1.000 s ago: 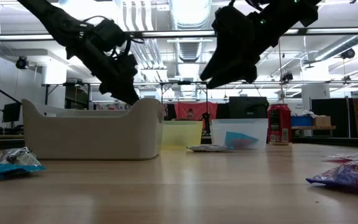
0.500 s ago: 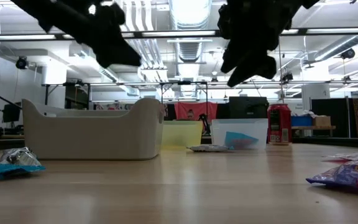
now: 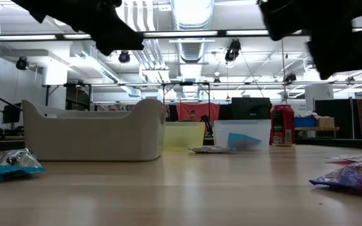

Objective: Sort candy
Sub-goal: Put the red candy into the gray bin

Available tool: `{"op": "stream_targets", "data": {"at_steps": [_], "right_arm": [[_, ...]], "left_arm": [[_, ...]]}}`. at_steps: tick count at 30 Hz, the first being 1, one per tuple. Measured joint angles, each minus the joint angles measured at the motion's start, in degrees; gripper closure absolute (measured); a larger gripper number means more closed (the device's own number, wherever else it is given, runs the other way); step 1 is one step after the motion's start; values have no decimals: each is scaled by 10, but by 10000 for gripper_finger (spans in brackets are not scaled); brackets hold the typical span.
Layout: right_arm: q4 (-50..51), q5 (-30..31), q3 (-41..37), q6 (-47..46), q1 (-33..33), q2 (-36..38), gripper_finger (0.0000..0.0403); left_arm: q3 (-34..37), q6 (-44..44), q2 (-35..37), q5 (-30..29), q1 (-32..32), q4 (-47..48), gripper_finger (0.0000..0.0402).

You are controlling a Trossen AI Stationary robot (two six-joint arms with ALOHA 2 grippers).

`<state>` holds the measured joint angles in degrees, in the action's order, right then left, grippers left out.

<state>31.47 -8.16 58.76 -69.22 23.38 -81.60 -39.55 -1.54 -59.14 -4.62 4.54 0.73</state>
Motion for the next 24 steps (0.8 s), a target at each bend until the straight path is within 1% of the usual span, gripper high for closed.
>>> {"op": "stream_targets", "data": {"at_steps": [3, 6, 11, 17, 20, 24], "right_arm": [[0, 0, 0, -65, 29, -8, 261], [-5, 0, 1, -101, 53, -20, 261], [43, -21, 27, -154, 77, -60, 261], [188, -33, 93, -150, 87, -124, 261], [190, -34, 114, -122, 89, -145, 246], [191, -34, 128, -115, 89, -166, 207]], "left_arm": [[0, 15, -9, 0, 0, -25, 277], [0, 33, -18, 0, 0, -48, 277], [0, 56, -35, 0, 1, -80, 277], [0, 69, -50, 0, 1, -95, 277], [0, 70, -57, 0, 1, -99, 277], [0, 70, -65, 0, 1, -99, 277]]}}
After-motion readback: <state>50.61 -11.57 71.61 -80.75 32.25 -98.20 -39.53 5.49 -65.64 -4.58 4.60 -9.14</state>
